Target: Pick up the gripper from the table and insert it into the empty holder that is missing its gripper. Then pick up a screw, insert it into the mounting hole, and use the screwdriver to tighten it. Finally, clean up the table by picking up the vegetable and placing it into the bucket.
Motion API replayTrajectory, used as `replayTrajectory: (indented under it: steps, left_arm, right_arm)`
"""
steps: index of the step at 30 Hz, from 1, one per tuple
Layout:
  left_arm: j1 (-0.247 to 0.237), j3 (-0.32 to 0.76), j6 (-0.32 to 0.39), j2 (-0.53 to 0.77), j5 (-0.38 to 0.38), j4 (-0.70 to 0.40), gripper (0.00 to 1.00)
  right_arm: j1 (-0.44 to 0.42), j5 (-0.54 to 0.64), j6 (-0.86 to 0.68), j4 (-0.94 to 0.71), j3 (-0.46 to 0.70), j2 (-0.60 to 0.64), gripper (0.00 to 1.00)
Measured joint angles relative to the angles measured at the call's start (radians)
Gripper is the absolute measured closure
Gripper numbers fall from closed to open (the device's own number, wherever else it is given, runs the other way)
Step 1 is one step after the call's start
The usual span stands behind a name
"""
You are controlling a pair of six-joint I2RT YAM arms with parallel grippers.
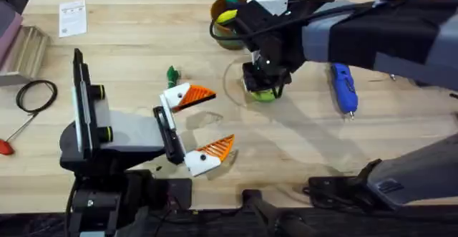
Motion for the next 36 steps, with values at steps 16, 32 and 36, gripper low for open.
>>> replayTrajectory:
  steps: [16,32,36]
  left_arm:
    - [0.000,0.000,0.000,0.000,0.000,0.000,0.016]
    - [0.000,0.000,0.000,0.000,0.000,0.000,0.015]
    - [0.000,0.000,0.000,0.000,0.000,0.000,0.015]
  right_arm:
    - [0.005,0.000,0.005,0.002,0.003,0.008,0.995]
    - [0.005,0.000,-0.039,-0.184,0.191,-0.114,0.995]
    - [0.005,0.000,-0.084,-0.266,0.279,-0.145,0.995]
